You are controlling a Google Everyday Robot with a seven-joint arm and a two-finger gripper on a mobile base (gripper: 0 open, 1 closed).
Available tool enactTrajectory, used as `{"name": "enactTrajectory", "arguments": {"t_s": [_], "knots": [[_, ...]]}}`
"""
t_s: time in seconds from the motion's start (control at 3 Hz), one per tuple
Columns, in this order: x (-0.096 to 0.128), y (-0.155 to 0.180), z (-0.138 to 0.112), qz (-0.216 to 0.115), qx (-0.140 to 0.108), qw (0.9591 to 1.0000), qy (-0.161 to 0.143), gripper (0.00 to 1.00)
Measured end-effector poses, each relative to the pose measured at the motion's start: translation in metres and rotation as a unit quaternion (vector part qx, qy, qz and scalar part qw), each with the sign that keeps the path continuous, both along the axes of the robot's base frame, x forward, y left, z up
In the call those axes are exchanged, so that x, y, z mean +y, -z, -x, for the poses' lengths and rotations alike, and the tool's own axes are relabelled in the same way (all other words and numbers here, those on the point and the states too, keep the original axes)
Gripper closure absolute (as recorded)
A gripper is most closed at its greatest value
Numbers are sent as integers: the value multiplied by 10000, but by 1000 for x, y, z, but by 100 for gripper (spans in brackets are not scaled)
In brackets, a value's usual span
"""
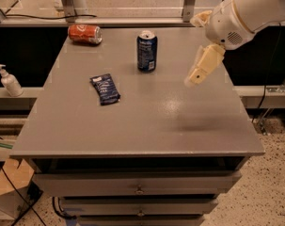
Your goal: Pick pepsi can
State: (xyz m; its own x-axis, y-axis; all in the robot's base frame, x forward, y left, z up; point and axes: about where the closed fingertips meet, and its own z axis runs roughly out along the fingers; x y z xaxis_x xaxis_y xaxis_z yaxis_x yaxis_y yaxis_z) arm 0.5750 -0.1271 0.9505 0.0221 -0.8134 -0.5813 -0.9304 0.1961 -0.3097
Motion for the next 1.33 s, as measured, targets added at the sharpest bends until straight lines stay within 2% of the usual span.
{"name": "enactTrajectory", "arguments": {"t_s": [0.33,0.67,1.0,1.33], "knots": [[9,-1,-19,-519,-204,9984,52,0],[23,-3,-48,-1077,-465,9931,70,0],[38,2,-74,-1460,-536,9878,38,0],[52,18,-100,-1660,-432,9852,33,0]]}}
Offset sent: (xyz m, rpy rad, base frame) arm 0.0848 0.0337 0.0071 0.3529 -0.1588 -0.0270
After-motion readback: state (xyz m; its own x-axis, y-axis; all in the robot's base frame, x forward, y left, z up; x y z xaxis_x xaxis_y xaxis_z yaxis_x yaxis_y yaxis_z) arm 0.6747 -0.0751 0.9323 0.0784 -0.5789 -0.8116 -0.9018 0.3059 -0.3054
